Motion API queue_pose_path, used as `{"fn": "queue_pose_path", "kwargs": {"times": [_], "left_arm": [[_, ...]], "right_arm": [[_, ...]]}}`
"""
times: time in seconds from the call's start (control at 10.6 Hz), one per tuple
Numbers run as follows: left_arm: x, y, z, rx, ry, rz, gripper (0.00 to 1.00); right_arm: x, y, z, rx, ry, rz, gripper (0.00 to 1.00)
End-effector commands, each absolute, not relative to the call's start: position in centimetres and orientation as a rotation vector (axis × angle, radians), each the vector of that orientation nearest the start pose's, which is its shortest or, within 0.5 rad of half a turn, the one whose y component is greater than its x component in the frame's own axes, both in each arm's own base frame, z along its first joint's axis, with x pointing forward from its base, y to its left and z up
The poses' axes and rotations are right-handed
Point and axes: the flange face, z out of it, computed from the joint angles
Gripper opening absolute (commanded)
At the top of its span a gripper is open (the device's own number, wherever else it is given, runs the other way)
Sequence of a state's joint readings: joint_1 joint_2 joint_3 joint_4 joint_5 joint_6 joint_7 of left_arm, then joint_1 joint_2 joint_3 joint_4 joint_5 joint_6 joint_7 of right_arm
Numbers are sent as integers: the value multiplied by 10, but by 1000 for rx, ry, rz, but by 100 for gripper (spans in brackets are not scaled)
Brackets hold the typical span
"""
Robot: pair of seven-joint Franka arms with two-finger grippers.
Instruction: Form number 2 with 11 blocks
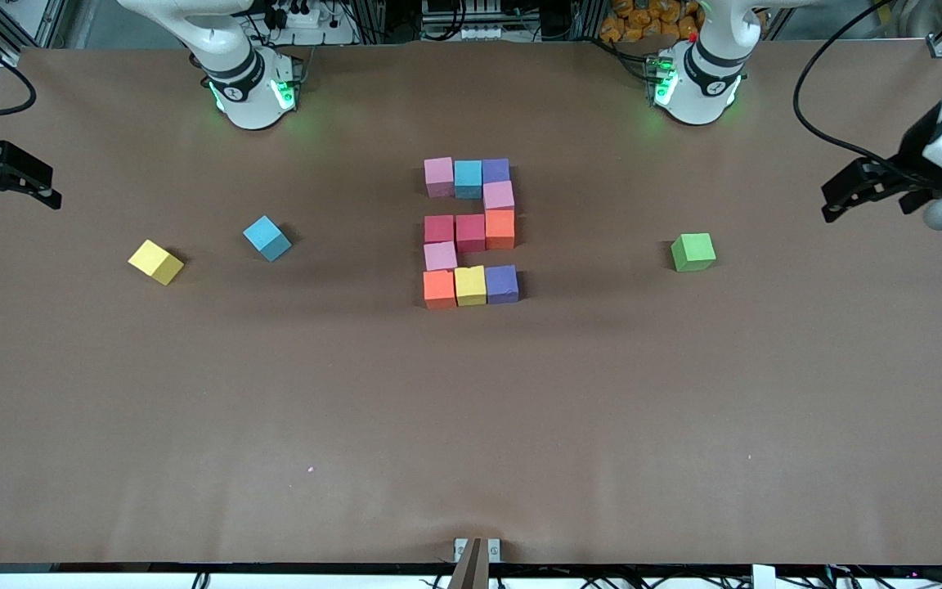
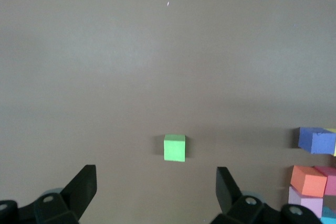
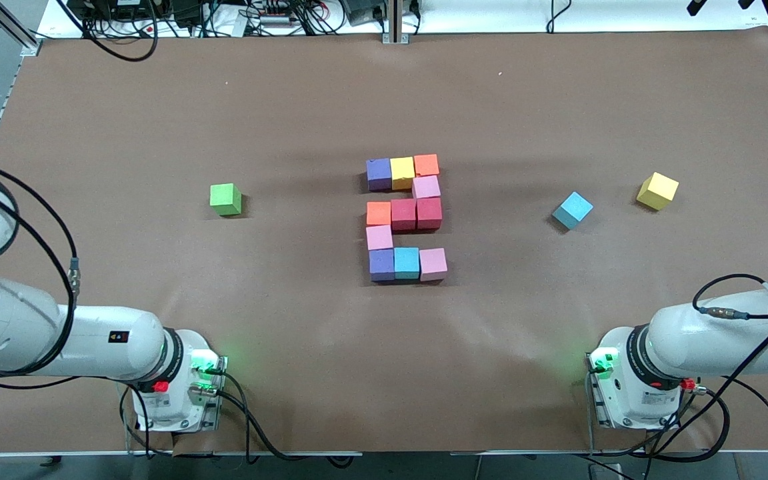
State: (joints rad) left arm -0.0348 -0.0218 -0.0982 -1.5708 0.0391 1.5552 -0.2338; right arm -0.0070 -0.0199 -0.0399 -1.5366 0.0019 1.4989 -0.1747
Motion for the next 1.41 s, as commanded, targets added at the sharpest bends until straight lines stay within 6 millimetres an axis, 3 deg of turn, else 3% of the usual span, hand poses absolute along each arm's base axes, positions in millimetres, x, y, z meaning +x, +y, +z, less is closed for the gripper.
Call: {"fn": "queue_pose_path", "kwargs": {"times": [0.0,0.66,1.32], "left_arm": [[521,-69,630,-3103,-191,-12,100],[531,-60,639,-3068,-197,-55,100],[530,-47,640,-3159,-232,-16,100]], "right_arm": [[539,-28,649,-3147,-177,43,100],[537,-28,649,-3145,-175,50,100],[537,-28,648,-3137,-173,66,100]]}}
